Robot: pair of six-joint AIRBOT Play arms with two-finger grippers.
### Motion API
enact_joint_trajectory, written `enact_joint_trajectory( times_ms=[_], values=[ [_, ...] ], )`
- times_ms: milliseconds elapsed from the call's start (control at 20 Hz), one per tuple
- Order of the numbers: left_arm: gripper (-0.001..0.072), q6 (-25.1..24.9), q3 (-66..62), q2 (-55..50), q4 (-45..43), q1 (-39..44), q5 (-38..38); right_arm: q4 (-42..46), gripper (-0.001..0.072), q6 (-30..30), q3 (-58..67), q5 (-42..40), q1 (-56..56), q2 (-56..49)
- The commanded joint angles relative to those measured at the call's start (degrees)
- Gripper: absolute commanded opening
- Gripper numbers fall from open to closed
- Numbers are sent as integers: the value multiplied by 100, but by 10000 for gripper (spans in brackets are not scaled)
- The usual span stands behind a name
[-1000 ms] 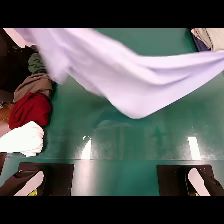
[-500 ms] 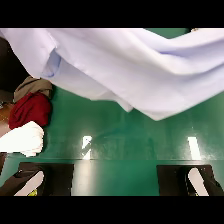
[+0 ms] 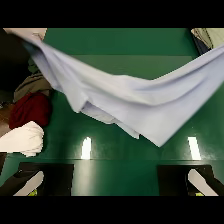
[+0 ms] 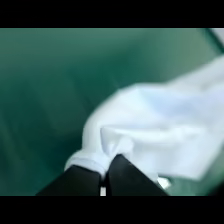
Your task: Fold the shirts.
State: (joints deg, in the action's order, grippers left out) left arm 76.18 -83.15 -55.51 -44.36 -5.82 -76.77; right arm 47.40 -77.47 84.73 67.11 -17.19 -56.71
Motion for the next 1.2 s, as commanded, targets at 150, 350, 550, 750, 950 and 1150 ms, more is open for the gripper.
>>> enact_joint_trajectory(
  times_ms=[150, 350, 550, 750, 950, 1150],
  values=[
    [25, -313, 3543, 2, -28, -4, 890, 765, 13, -160, -535, -398, 929, -1930],
    [25, -319, 3812, 4, -28, -4, 1078, 796, 449, -157, 70, 385, 852, -2813],
    [25, -463, 3810, 4, -28, -4, 1078, 1217, 446, -133, -1167, 1235, 369, -2363],
    [25, -459, 3810, 4, -24, -2, 1248, 1211, 426, -164, -3665, 1325, 212, -1099],
    [25, -459, 3810, 4, -22, -2, 1414, 717, 397, -317, -5377, 645, 719, -354],
    [25, -461, 3810, 4, -24, -4, 1300, 114, 323, -348, -5838, -31, 1147, -186]
  ],
)
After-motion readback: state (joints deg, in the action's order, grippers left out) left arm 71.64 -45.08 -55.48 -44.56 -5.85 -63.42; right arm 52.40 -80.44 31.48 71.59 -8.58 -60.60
